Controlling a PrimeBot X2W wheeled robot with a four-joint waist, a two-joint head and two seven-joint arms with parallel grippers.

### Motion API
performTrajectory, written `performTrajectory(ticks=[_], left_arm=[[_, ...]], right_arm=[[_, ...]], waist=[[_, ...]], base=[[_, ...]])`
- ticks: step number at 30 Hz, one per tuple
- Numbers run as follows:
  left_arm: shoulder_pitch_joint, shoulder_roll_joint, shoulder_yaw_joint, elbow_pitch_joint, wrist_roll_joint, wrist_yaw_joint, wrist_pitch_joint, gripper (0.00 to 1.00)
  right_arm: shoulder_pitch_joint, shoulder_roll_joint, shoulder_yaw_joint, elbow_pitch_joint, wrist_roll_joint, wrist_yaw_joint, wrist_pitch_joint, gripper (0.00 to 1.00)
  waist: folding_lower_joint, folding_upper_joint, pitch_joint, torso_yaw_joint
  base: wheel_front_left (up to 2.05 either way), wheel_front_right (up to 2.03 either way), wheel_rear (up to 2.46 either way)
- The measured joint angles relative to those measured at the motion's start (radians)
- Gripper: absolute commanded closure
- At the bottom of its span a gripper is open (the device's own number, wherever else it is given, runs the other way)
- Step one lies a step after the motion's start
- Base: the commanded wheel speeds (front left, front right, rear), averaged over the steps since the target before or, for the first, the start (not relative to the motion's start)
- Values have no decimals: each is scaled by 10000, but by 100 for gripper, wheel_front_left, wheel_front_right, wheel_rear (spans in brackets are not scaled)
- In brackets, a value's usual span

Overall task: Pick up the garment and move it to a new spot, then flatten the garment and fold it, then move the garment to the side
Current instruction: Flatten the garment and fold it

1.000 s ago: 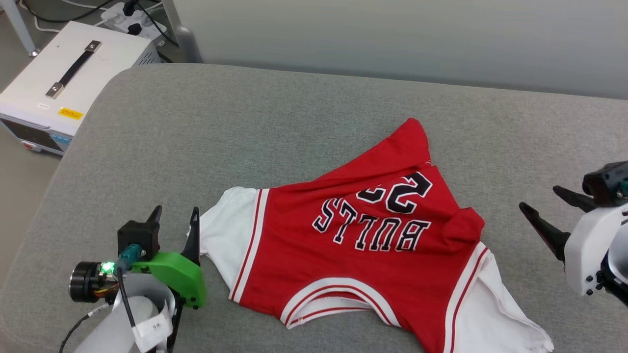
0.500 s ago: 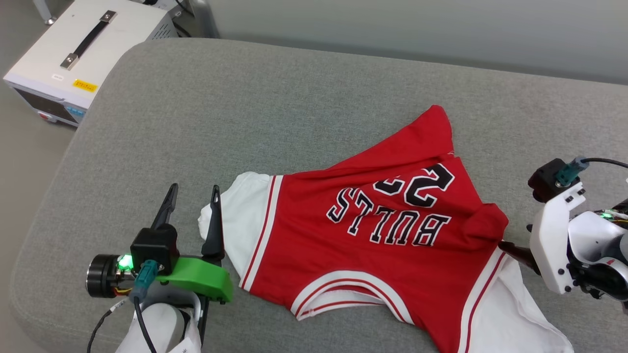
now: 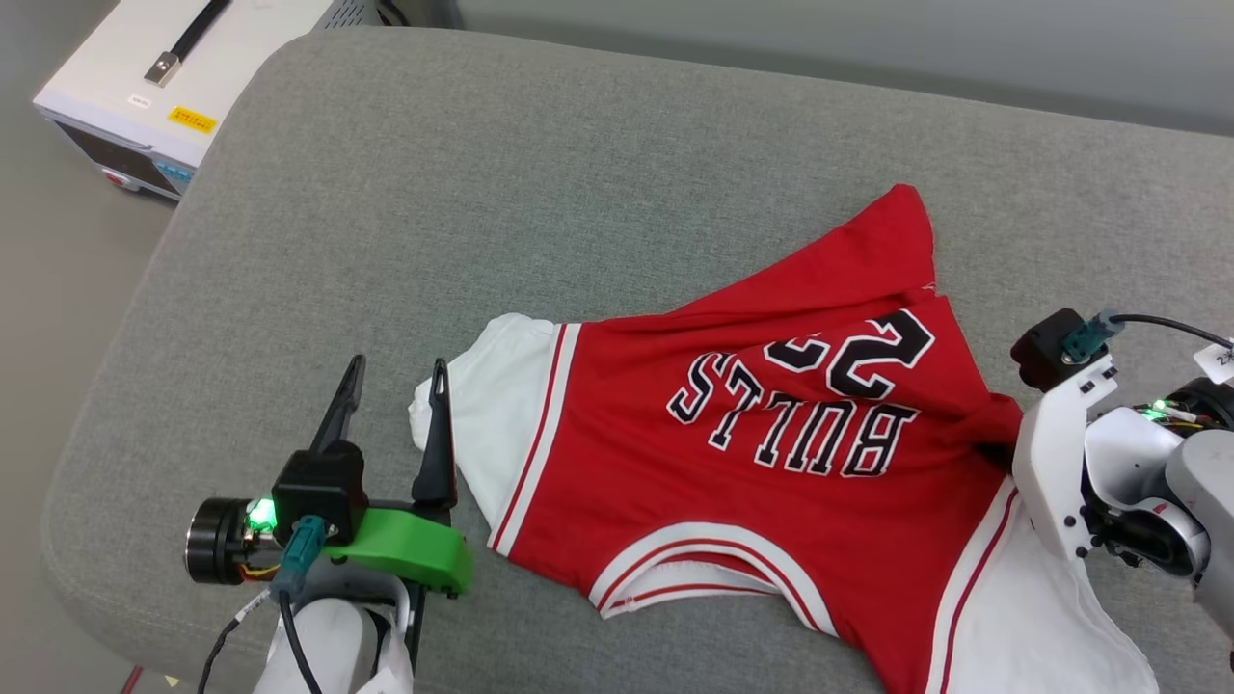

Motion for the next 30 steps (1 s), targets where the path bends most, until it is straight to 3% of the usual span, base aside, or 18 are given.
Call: performTrajectory(ticks=[7,15,22,27,28,29,30], left_arm=[[357,-313,368,35,395,-261,2,0],[339,-692,464,-46,759,-591,2,0],[244,-951,554,-25,871,-736,2,0],[59,-1114,573,-4,918,-784,2,0],[14,-1143,606,2,959,-838,0,0],[13,-1145,623,2,989,-838,0,0],[13,-1149,644,2,1009,-838,0,0]], right_arm=[[-419,-936,-282,-476,397,2,-1127,100],[-1683,-1377,-915,-663,378,2,-688,100],[-3045,-303,-433,1200,-4,2,-77,100],[-3250,826,-107,3177,-251,0,-738,100],[-3273,1197,244,4080,-282,0,-1467,100],[-3310,1195,290,4161,-280,0,-1682,75],[-3343,1185,368,4247,-280,0,-1948,57]], waist=[[-1,0,-325,-254],[0,0,-115,-256],[0,0,420,32],[1,0,769,246],[1,0,917,388],[1,0,930,395],[2,0,928,389]], base=[[0,0,0],[0,0,0],[0,0,0],[0,0,0],[0,0,0],[0,0,0],[0,0,0]])
